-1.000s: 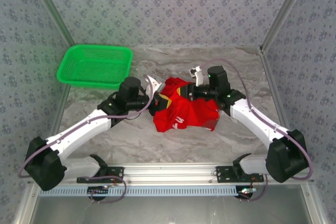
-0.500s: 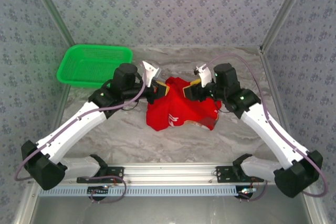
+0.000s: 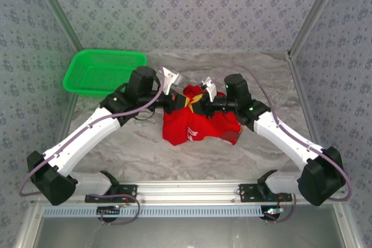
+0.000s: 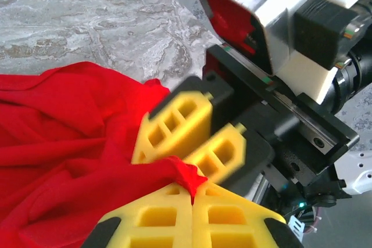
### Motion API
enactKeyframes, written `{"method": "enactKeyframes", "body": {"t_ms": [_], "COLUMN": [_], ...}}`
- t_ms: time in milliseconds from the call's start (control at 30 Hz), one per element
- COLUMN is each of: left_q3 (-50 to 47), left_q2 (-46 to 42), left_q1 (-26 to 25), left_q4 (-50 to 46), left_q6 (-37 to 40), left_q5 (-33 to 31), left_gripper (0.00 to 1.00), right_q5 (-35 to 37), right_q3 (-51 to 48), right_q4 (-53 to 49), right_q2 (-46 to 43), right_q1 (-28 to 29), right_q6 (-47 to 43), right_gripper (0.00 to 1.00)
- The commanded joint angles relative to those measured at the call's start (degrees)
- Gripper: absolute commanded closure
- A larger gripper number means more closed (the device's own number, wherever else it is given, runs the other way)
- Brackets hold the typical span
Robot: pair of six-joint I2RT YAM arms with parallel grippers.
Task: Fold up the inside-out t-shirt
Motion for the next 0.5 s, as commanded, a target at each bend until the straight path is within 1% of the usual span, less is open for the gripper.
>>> {"method": "enactKeyframes", "body": {"t_ms": [0, 33, 67, 133, 167, 233, 300, 400, 467], "left_q3": [-0.92, -2.77, -5.34, -12.1, -14.63, -18.28, -18.97, -19.07, -18.63], "left_q2": [-2.99, -4.12, -5.67, -8.44, -8.98, -8.84, -7.61, -5.28, -3.52], "left_q1": [0.15, 0.33, 0.74, 1.87, 2.29, 2.14, 1.77, 1.48, 1.4], "left_q4": [3.52, 5.29, 7.67, 13.78, 16.24, 19.24, 19.22, 19.43, 19.88], "left_q6": [-0.03, 0.3, 0.71, 2.16, 2.91, 6.98, 10.52, 15.07, 16.07], "left_q5": [-0.01, -1.47, -3.43, -5.64, -5.86, -5.19, -4.53, -3.88, -4.38], "left_gripper": [0.8, 0.71, 0.64, 0.54, 0.5, 0.46, 0.44, 0.42, 0.42], "right_q5": [-2.54, -3.18, -5.25, -10.34, -11.89, -15.34, -17.26, -17.95, -18.06], "right_q3": [-1.53, -2.57, -3.9, -6.72, -7.75, -8.66, -8.41, -8.35, -8.3], "right_q4": [0.61, 0.71, 1.65, 6.3, 8.22, 10.13, 9.36, 7.96, 7.26], "right_q2": [-3.34, -4.78, -6.15, -8.52, -9.23, -9.82, -10.02, -10.52, -10.75], "right_q1": [-1.78, -2.6, -3.87, -6.19, -6.87, -8.15, -8.71, -9.39, -9.74], "right_q6": [-0.45, -0.9, -0.97, 0.35, 1.34, 2.21, 1.83, 0.93, 0.68], "right_gripper": [1.0, 1.0, 1.0, 1.0, 1.0, 1.0, 1.0, 1.0, 1.0]}}
